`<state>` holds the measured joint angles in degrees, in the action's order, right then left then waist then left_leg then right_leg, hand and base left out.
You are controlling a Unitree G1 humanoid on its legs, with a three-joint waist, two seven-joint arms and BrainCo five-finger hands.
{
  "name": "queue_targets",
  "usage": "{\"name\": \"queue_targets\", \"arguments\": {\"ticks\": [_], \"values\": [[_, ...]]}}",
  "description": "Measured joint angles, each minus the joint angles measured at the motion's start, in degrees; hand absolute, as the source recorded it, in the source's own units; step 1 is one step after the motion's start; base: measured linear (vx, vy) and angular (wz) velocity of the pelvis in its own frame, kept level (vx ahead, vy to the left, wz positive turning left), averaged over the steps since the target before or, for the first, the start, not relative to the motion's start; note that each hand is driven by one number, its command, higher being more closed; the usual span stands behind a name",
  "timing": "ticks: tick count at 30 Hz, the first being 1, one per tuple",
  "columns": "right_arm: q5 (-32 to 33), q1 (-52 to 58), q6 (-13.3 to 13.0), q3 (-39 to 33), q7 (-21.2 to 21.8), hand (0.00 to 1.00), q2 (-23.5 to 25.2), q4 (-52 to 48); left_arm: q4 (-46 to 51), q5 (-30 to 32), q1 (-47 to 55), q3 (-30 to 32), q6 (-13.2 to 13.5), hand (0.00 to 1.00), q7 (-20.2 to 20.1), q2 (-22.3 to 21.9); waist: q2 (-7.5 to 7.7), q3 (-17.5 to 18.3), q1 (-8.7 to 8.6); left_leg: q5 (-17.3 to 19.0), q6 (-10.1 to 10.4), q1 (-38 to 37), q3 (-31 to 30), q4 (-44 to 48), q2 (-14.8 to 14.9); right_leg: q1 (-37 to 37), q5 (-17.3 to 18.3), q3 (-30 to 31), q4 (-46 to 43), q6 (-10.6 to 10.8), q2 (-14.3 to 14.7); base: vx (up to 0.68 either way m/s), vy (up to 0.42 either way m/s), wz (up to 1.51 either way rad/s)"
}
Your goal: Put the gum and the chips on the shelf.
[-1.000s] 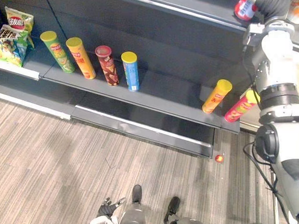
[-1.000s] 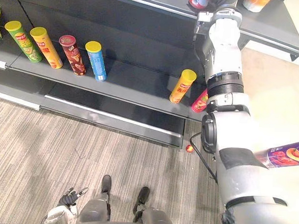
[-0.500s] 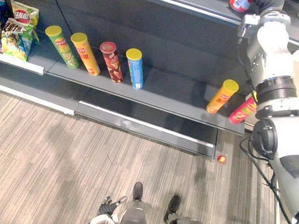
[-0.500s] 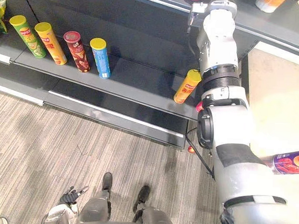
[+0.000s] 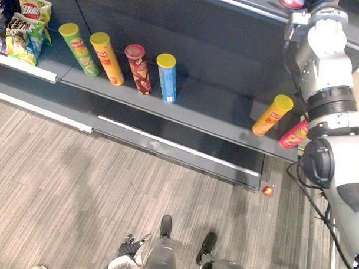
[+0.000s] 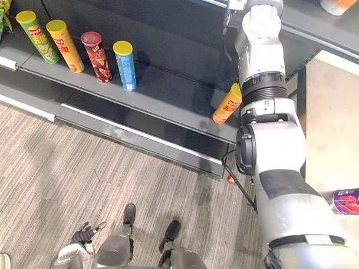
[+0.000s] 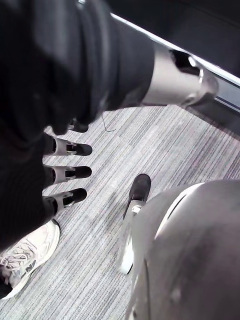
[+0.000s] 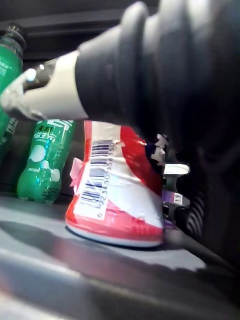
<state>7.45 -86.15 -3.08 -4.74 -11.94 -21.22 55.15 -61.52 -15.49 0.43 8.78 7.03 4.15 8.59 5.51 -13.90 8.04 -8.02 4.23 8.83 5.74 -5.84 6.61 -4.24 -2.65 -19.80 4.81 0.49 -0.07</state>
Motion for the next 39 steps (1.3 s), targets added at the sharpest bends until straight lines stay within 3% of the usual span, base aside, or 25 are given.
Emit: {"name": "queue_targets", "arguments": {"ticks": [15,25,29,31,35,39], "values": [[-0.08,0.08,0.0,-1.14,-0.22,0.0,0.01,-3.88,-0.01,0.57,-0.04,0.11,-0.11,0.0,0.03,0.01,0.2,-0.13,-0.23,0.24,0.11,-2.27,1.64,0.01,0.22,1.47,0.01,1.53,0.07,0.03,0.05,0.0,0.015,-0.05],[-0.94,6.72,-1.05,1.17,-2.0,0.0,2.46,-23.03,-0.01,2.09,0.32,0.7,-0.23,0.0,-0.04,0.07,0.44,0.02,-1.46,0.32,0.1,-4.09,2.35,0.02,0.23,2.94,0.01,2.15,0.09,0.04,0.01,0.02,0.033,-0.03],[-2.53,11.93,-2.8,3.7,-1.43,0.0,3.57,-33.89,-0.03,3.4,0.75,0.91,-0.79,0.0,-0.13,0.12,0.84,0.33,-2.21,0.54,0.08,-5.05,3.29,0.0,0.34,3.45,0.16,3.16,0.13,0.3,0.04,0.01,0.029,-0.12],[-3.05,16.77,-3.92,5.82,-1.11,0.0,5.1,-40.45,-0.12,5.28,1.95,1.77,-1.23,0.0,-0.12,0.21,1.29,2.38,-3.15,0.85,0.23,-5.21,3.69,0.02,0.35,3.43,0.19,3.56,0.28,0.31,0.04,0.05,0.022,-0.13],[-3.0,27.96,-6.92,11.06,1.55,0.0,8.93,-52.11,-1.88,7.25,2.19,1.8,-1.71,0.0,-0.05,0.44,1.43,5.13,-3.91,1.42,0.07,-6.34,5.98,0.13,0.46,3.54,0.17,5.43,0.12,0.32,0.05,0.05,0.019,-0.21],[-2.77,37.49,-7.46,16.82,4.86,0.0,9.39,-58.99,-2.41,7.88,2.71,1.94,-2.2,0.0,0.11,0.49,1.36,6.12,-4.39,2.02,0.07,-8.11,8.57,0.16,0.61,3.47,0.16,8.11,-0.51,0.35,0.07,0.01,0.025,-0.37]]}}
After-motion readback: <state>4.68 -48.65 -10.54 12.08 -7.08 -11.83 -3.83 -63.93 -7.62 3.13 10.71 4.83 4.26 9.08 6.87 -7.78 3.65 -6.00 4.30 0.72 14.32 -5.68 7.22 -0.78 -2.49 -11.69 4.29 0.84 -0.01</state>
